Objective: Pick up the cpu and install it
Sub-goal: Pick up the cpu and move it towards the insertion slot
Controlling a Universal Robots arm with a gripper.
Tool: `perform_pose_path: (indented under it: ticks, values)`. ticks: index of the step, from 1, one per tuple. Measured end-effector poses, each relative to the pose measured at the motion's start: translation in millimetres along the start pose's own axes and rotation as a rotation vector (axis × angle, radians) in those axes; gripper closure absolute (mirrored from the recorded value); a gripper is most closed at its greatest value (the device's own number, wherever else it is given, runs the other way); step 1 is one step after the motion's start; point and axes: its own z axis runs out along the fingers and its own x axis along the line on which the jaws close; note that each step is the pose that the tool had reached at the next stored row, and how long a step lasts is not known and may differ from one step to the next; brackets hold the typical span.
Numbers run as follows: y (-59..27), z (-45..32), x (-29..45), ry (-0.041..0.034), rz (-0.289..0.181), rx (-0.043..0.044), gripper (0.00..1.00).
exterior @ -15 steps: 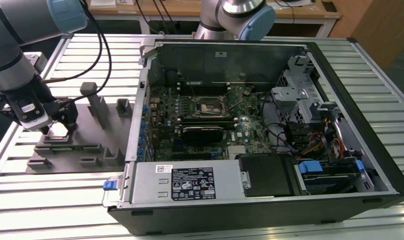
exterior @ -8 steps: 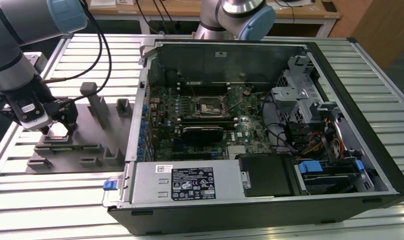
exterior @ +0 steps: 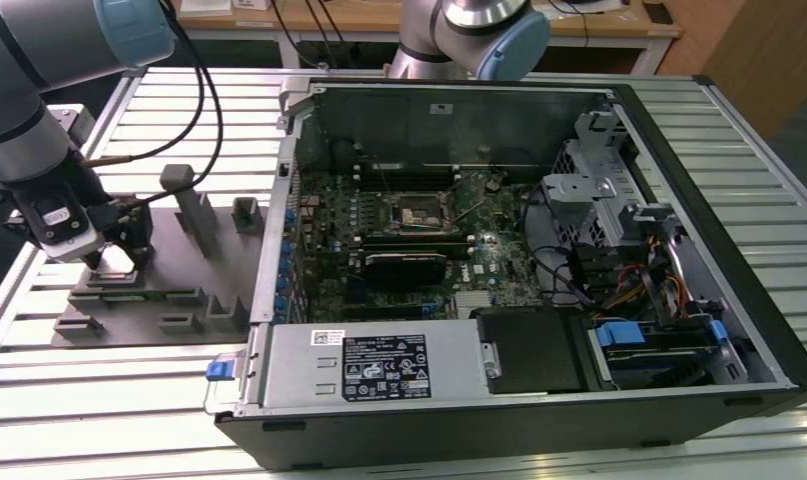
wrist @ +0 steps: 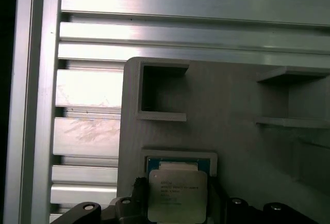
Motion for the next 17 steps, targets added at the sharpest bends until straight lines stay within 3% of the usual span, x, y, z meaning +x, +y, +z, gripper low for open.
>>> perform_pose_path:
  ticks: [17]
  values:
    - [0.0, -0.5, 0.0, 0.0000, 0.000, -0.0001, 0.45]
